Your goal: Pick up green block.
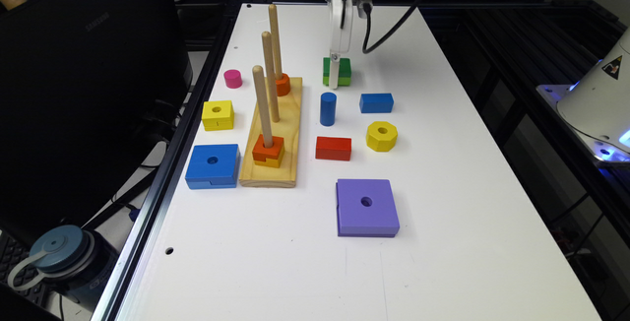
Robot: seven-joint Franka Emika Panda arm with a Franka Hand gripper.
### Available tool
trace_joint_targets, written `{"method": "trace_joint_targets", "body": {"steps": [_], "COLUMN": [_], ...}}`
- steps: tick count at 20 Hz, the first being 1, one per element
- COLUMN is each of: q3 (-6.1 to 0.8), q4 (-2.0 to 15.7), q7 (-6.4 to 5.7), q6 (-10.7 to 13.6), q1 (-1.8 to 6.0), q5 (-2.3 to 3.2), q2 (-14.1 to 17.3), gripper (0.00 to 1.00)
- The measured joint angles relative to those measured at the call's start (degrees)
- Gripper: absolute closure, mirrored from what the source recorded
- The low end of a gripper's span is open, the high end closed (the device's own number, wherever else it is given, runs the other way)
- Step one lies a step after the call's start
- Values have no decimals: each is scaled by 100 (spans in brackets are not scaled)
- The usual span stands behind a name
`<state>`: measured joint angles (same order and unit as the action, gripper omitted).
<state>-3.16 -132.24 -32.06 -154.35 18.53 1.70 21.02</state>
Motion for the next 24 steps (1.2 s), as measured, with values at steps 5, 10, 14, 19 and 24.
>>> {"method": "trace_joint_targets", "body": {"steps": [5, 10, 14, 19, 24], "q3": [-7, -18, -21, -26, -35], "q4": [-40, -54, -99, -90, -96], "q7": [-1, -3, -4, -4, -4], "q6": [218, 642, 702, 939, 1179], "q1": [0, 1, 1, 1, 2], "q5": [-3, -11, -12, -19, -28], "q2": [-256, -697, -773, -1073, -1320], "gripper": [100, 100, 100, 100, 100]}}
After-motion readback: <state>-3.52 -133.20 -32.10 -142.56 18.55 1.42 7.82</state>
